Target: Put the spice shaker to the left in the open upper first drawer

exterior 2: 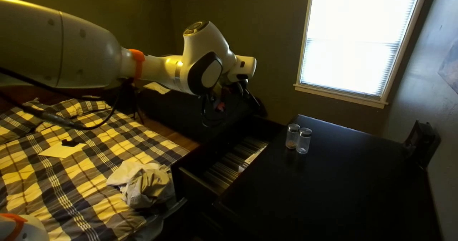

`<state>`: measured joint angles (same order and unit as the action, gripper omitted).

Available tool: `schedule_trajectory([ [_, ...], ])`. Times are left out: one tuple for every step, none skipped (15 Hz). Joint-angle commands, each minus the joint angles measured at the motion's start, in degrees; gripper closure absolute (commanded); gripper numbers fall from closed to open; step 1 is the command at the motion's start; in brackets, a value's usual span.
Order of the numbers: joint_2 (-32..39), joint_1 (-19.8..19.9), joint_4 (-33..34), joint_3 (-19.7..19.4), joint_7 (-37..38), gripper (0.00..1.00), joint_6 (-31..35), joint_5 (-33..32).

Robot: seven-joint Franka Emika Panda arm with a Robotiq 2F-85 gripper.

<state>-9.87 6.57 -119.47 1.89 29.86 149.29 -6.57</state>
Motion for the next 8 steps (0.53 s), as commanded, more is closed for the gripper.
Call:
schedule_trajectory([
  [7.4, 4.7, 6.8, 3.5, 15.4, 0.0, 3.2, -7.7],
  [9.0, 5.3, 8.4, 3.6, 19.6, 0.0, 4.3, -10.3],
  [10.7, 6.4, 10.4, 3.8, 24.1, 0.0, 4.3, -13.8],
  [12.2, 6.8, 12.2, 3.3, 28.2, 0.0, 4.6, -17.3],
  [13.5, 6.7, 14.2, 2.4, 32.4, 0.0, 3.8, -20.9],
  [14.8, 6.3, 16.2, 1.3, 36.6, 0.0, 3.0, -24.3],
  [16.0, 5.5, 18.2, 0.1, 40.8, 0.0, 1.6, -27.8],
  [17.0, 4.5, 19.9, -1.2, 44.8, 0.0, 0.4, -30.9],
])
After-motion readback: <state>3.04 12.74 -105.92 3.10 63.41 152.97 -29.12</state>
